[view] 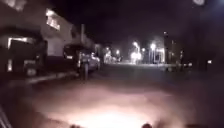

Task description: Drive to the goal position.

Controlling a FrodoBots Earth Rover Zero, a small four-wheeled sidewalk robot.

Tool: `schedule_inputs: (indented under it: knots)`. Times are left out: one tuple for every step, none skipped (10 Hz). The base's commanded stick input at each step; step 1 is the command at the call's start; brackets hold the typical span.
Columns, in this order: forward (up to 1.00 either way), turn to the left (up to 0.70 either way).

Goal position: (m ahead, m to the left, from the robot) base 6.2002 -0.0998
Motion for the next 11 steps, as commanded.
schedule_inputs:
  knots:
    - [1.00, 0.00]
    - [1.00, 0.00]
    - [1.00, 0.00]
    - [1.00, 0.00]
    - [1.00, 0.00]
    - [1.00, 0.00]
    - [1.00, 0.00]
    - [1.00, 0.00]
    - [1.00, 0.00]
    - [1.00, 0.00]
    - [1.00, 0.00]
